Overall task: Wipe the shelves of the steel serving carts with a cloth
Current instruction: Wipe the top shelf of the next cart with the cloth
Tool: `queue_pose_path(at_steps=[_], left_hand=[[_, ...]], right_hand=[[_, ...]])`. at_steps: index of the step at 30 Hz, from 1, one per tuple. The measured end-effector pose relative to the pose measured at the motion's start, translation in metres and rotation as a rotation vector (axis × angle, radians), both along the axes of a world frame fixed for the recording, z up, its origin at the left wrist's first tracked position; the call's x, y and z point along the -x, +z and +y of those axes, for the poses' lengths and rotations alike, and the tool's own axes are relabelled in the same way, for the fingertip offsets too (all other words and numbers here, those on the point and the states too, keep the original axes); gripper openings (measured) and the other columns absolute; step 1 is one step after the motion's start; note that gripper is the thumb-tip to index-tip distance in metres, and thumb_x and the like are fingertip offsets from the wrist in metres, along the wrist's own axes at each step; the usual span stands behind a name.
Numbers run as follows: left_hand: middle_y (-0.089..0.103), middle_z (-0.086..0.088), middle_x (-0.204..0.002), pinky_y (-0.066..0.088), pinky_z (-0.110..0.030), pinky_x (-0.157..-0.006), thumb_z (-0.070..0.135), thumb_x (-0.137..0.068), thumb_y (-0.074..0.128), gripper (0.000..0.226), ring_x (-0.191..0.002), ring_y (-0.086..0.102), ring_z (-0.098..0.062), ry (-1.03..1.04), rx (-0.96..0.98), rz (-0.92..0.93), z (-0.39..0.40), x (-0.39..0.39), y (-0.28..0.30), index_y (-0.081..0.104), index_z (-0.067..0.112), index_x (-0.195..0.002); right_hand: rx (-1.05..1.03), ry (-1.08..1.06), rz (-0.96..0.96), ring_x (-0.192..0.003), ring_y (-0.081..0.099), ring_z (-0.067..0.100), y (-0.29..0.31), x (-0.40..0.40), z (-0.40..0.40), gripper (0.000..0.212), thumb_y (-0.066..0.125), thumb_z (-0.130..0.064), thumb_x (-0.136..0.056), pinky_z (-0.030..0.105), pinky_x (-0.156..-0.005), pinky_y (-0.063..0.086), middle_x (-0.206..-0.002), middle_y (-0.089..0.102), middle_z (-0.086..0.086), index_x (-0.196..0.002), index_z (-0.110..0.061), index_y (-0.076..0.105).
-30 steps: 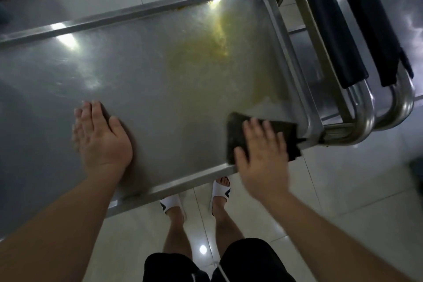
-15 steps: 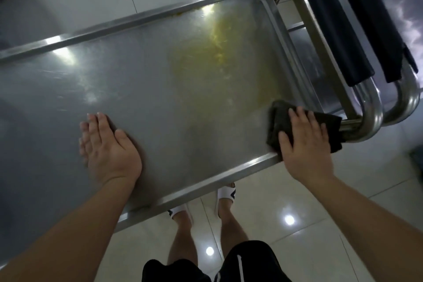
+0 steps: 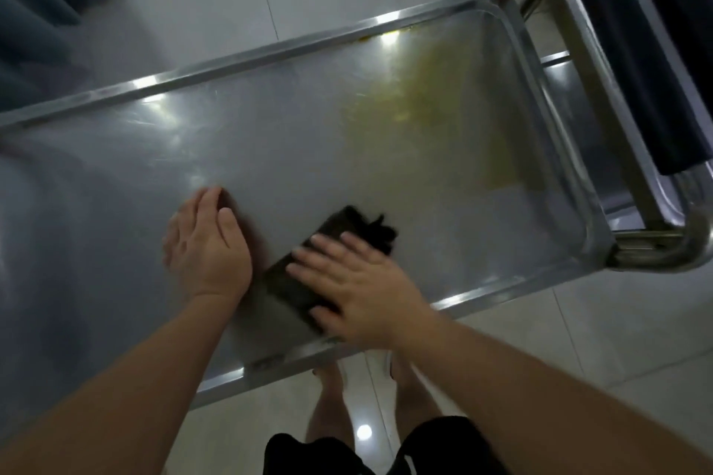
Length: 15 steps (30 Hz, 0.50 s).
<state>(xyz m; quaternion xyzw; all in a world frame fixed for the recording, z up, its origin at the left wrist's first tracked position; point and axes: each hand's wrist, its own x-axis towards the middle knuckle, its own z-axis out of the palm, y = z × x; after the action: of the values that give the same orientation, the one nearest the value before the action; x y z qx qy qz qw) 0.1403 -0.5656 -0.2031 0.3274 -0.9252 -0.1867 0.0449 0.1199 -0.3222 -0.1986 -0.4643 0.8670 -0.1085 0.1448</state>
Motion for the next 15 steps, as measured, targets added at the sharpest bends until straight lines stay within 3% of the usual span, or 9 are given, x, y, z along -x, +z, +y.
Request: queue_pose_path(at_steps=[3, 6, 10, 12, 15], left_hand=[[0.028, -0.002, -0.172, 0.008, -0.042, -0.131, 0.037, -0.105, 0.026, 0.060, -0.159, 0.020, -0.023, -0.019, 0.023, -0.024, 0.001, -0.001, -0.007, 0.035, 0.020, -0.162], [0.025, -0.003, -0.173, 0.004, -0.040, -0.132, 0.037, -0.106, 0.025, 0.060, -0.161, 0.015, -0.020, -0.025, 0.036, -0.032, 0.002, -0.002, -0.016, 0.031, 0.019, -0.164], [0.027, -0.002, -0.172, 0.004, -0.040, -0.132, 0.037, -0.106, 0.025, 0.060, -0.161, 0.016, -0.021, -0.021, 0.057, -0.030, 0.004, -0.002, -0.018, 0.032, 0.019, -0.163], [0.028, -0.003, -0.172, 0.005, -0.039, -0.131, 0.037, -0.106, 0.026, 0.061, -0.160, 0.017, -0.021, -0.019, 0.053, -0.026, 0.004, -0.002, -0.020, 0.033, 0.018, -0.163], [0.028, -0.003, -0.172, 0.006, -0.041, -0.131, 0.037, -0.105, 0.026, 0.061, -0.160, 0.018, -0.022, -0.025, 0.057, -0.034, 0.002, -0.002, -0.021, 0.033, 0.018, -0.163]], right_hand=[[-0.024, -0.332, 0.056, -0.157, 0.021, 0.020, -0.008, 0.071, 0.079, 0.069, 0.046, -0.053, -0.097, 0.050, -0.128, 0.012, -0.168, 0.032, -0.005, -0.161, -0.030, 0.036], [-0.124, -0.798, 0.155, -0.156, 0.025, 0.031, -0.002, 0.128, 0.154, 0.068, 0.036, -0.051, -0.101, 0.058, -0.126, 0.016, -0.168, 0.032, 0.006, -0.162, -0.021, 0.032], [-0.198, -1.392, 0.108, -0.159, 0.011, 0.029, 0.000, 0.132, 0.127, 0.071, 0.023, -0.052, -0.103, 0.059, -0.127, 0.008, -0.172, 0.019, 0.006, -0.165, -0.018, 0.020], [-0.125, -1.376, 0.131, -0.158, 0.017, 0.032, -0.003, 0.101, 0.069, 0.070, 0.029, -0.050, -0.103, 0.059, -0.126, 0.012, -0.170, 0.025, 0.008, -0.164, -0.016, 0.027], [0.000, -0.924, 0.128, -0.158, 0.019, 0.028, -0.008, 0.033, -0.017, 0.068, 0.044, -0.048, -0.101, 0.054, -0.128, 0.009, -0.169, 0.029, 0.004, -0.162, -0.019, 0.034]])
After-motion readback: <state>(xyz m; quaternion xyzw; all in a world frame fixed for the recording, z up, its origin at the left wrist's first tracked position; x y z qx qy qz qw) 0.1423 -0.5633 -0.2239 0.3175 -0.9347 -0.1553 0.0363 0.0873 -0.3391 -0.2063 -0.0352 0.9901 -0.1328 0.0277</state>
